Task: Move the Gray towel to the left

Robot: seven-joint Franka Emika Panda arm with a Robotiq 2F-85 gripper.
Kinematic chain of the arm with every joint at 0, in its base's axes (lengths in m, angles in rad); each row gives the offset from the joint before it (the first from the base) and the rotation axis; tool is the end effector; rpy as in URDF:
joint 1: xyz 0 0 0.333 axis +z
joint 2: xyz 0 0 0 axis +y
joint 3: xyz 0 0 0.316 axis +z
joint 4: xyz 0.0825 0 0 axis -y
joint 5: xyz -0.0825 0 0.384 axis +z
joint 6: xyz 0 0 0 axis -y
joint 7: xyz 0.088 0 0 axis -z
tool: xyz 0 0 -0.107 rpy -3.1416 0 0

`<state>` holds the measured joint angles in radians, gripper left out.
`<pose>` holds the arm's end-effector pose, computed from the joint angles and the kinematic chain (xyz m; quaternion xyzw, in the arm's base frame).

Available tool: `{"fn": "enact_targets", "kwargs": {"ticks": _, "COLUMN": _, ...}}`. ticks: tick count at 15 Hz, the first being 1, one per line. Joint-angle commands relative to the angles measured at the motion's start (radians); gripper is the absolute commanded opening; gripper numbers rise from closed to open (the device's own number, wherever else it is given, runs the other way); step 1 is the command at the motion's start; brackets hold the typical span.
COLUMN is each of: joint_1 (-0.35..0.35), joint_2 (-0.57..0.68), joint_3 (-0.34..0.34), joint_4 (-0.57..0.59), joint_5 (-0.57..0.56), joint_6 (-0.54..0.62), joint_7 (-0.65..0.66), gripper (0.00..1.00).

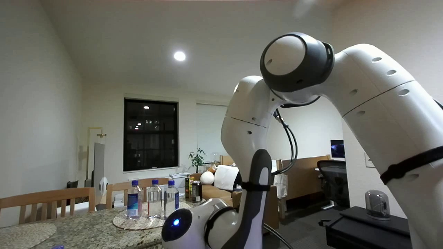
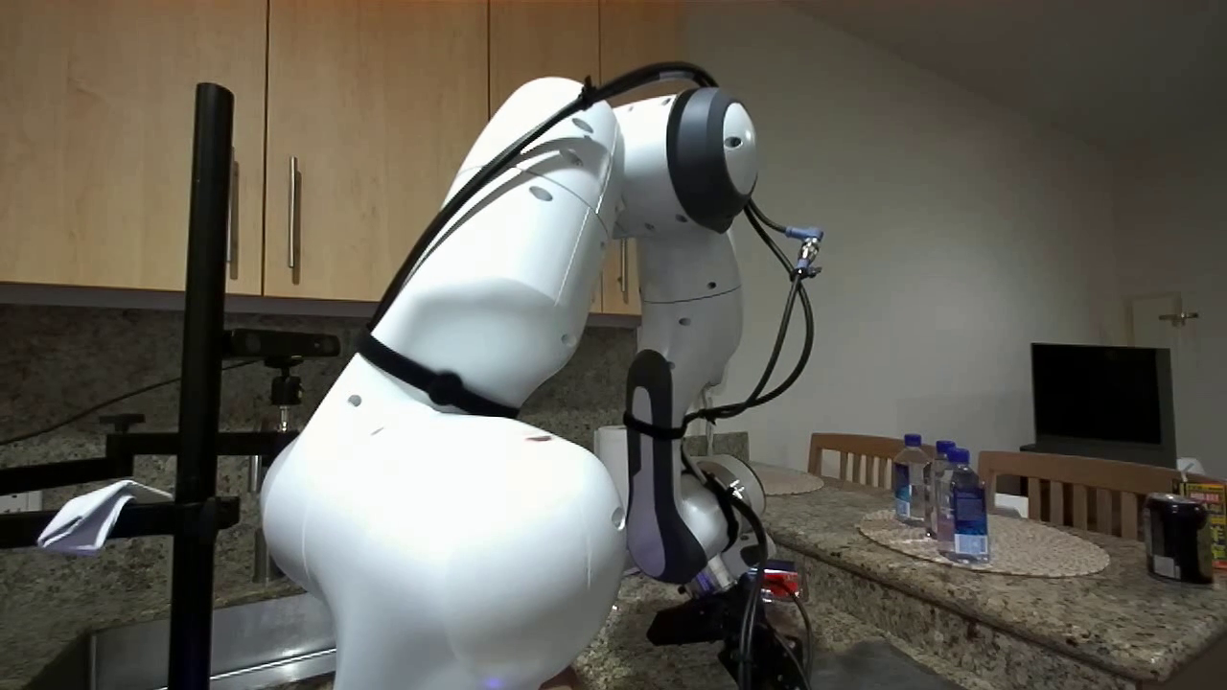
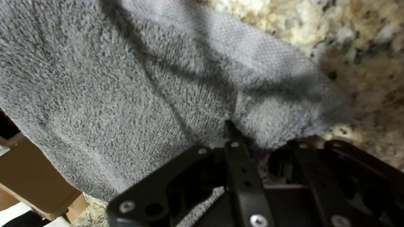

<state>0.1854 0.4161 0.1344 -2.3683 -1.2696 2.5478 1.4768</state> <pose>0.4381 0.1641 0.1324 0.9648 -0.0036 0.1453 0.2190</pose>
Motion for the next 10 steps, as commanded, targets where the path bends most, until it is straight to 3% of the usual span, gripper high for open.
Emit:
{"fn": "enact_targets", "kwargs": {"ticks": 1, "joint_1": -0.02, "joint_2": -0.015, "joint_3": 0.006, "joint_4": -0.016, "joint_5": 0.076, "joint_6": 0.012, "joint_7": -0.083, "gripper": 0.1}}
{"fn": "enact_targets", "kwargs": {"ticks": 4, "joint_1": -0.021, "joint_2": -0.069, "joint_3": 0.017, "joint_4": -0.026, "joint_5": 0.157, "joint_6": 0.015, "joint_7": -0.163, "gripper": 0.12}}
{"fn": "enact_targets", "kwargs": {"ticks": 10, "joint_1": 0.001, "joint_2": -0.26, "joint_3": 0.044, "joint_4": -0.013, "joint_5": 0.437, "joint_6": -0.027, "joint_7": -0.447, "gripper": 0.13}}
